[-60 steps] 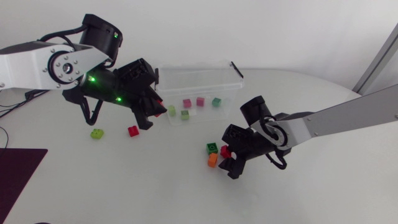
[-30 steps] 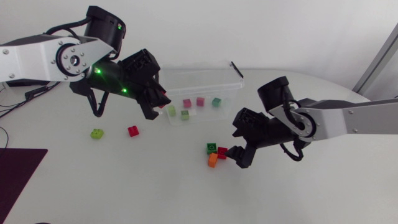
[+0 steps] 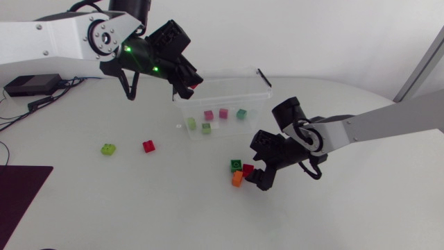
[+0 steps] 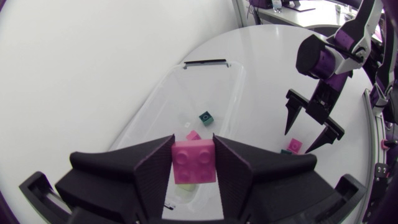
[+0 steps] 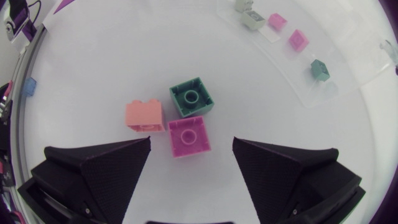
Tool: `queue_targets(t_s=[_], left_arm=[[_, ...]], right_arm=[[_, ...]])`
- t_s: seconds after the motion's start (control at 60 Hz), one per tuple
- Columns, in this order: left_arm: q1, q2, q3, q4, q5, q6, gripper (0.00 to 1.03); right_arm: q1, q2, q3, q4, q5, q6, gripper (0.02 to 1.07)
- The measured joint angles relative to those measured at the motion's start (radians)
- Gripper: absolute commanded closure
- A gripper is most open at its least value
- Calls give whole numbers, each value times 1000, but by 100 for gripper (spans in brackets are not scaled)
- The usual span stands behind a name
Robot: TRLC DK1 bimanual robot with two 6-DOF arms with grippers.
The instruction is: Pick up the duplo bricks and place them in the container
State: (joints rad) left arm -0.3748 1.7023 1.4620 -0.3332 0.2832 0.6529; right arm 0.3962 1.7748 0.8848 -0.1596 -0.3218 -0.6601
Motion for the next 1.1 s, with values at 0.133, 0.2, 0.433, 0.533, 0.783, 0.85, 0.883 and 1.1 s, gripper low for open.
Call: queue_targets(t_s=[0.133,0.2,0.433,0.533,0.783,0.85,0.883,1.1], left_arm=[[9,77,48,32,0,-14,82],[19,110,66,48,0,-27,81],[29,207,144,82,-4,-51,29],[29,214,147,82,-4,-51,10],[45,196,134,87,-4,-51,7],[52,154,102,90,-5,-51,7],[53,122,78,92,-5,-51,7],[42,-121,-120,64,-3,12,7]], right_arm=[[0,53,17,10,0,0,38],[0,68,19,11,-7,-2,56],[-4,42,21,-5,-12,-7,80],[-12,-25,20,-31,-13,-7,80],[-25,-201,34,-106,-15,-2,80],[-35,-229,61,-115,-15,6,80],[-41,-240,79,-117,-15,11,80],[-65,-249,201,-90,-14,83,80]])
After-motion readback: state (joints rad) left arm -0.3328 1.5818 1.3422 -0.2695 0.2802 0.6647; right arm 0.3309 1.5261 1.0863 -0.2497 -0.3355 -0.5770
